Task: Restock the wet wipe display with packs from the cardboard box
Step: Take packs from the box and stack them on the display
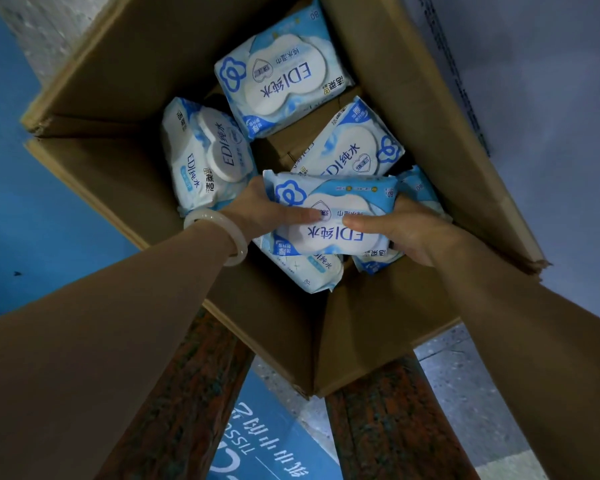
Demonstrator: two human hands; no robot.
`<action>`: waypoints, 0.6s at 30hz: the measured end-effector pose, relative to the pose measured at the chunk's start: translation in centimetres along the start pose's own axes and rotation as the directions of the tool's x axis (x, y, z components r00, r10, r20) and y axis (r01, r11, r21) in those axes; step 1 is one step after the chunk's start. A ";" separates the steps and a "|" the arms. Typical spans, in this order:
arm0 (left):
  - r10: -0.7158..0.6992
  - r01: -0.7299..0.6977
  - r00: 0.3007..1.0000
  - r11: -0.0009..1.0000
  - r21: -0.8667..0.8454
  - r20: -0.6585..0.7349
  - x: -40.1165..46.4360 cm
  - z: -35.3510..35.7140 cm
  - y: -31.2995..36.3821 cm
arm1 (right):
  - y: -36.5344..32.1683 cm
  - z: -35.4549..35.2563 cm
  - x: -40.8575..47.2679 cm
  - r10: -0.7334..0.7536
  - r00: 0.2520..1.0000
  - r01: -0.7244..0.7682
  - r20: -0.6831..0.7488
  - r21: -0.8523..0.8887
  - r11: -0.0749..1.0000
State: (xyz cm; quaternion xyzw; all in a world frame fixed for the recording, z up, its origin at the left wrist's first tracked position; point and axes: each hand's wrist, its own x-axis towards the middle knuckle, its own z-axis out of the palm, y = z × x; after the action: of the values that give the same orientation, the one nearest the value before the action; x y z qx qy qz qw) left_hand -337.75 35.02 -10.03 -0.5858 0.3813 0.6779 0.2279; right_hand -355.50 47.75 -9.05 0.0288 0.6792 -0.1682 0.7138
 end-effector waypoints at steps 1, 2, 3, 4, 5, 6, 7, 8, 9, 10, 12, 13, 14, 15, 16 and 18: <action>-0.011 0.011 1.000 1.000 0.012 0.014 0.3 -0.1 0.0 | 0.1 0.3 0.0 -0.005 1.000 0.004 0.022 0.049 0.999; -0.022 0.022 1.000 0.999 0.025 0.012 0.2 -0.1 0.1 | 0.1 0.5 0.0 -0.013 1.000 0.011 0.020 0.088 0.996; -0.025 0.025 1.000 0.999 0.023 -0.004 0.0 0.0 0.3 | 0.1 0.6 -0.2 -0.023 1.000 0.022 0.010 0.109 0.994; -0.011 0.011 1.000 1.000 0.005 -0.022 -0.5 0.1 0.4 | 0.0 0.8 -0.4 -0.029 0.999 0.031 -0.013 0.118 0.993; 0.009 -0.009 1.000 1.000 -0.022 -0.029 -1.1 0.3 0.5 | 0.1 0.9 -0.9 -0.035 0.999 0.040 -0.038 0.116 0.992; 0.022 -0.024 0.999 0.999 -0.046 -0.024 -1.8 0.4 0.8 | 0.0 1.0 -1.6 -0.041 0.998 0.047 -0.053 0.112 0.993; 0.036 -0.037 0.999 0.998 -0.056 -0.016 -2.7 0.6 1.0 | 0.0 1.0 -2.3 -0.045 0.997 0.052 -0.060 0.115 0.992; 0.045 -0.045 0.999 0.997 -0.057 -0.006 -3.8 0.7 1.2 | 0.0 1.1 -3.4 -0.052 0.997 0.059 -0.056 0.127 0.990; 0.054 -0.053 0.999 0.997 -0.055 0.002 -5.1 0.7 1.6 | -0.2 1.2 -4.6 -0.057 0.997 0.064 -0.055 0.135 0.989; 0.053 -0.052 0.998 0.998 -0.046 0.015 -6.6 0.5 2.1 | -0.5 1.4 -5.9 -0.058 0.997 0.067 -0.059 0.148 0.987; 0.061 -0.060 0.997 0.998 -0.024 0.040 -9.5 0.1 3.2 | -1.5 1.7 -8.9 -0.087 0.994 0.097 -0.070 0.161 0.982; 0.076 -0.076 0.996 0.997 -0.017 0.052 -11.2 -0.3 3.9 | -2.3 2.0 -10.7 -0.113 0.991 0.124 -0.075 0.154 0.980; 0.099 -0.099 0.993 0.995 -0.007 0.059 -12.9 -0.5 4.9 | -3.1 2.1 -12.4 -0.141 0.986 0.152 -0.083 0.137 0.979; 0.115 -0.115 0.991 0.993 -0.004 0.063 -14.5 -0.9 6.0 | -4.0 2.0 -14.1 -0.171 0.982 0.180 -0.087 0.122 0.976; 0.135 -0.134 0.989 0.991 -0.016 0.061 -16.2 -1.2 7.3 | -4.9 2.1 -16.0 -0.200 0.976 0.210 -0.089 0.119 0.970; 0.195 -0.194 0.980 0.980 -0.035 0.040 -19.9 -1.7 10.0 | -7.3 2.0 -20.6 -0.278 0.957 0.287 -0.082 0.127 0.949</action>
State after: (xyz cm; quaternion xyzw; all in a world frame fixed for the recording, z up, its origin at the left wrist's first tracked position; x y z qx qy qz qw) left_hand -340.05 30.37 11.66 -0.5344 0.4211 0.7153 0.1594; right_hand -356.05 44.51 12.62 -0.0143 0.6852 -0.3142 0.6569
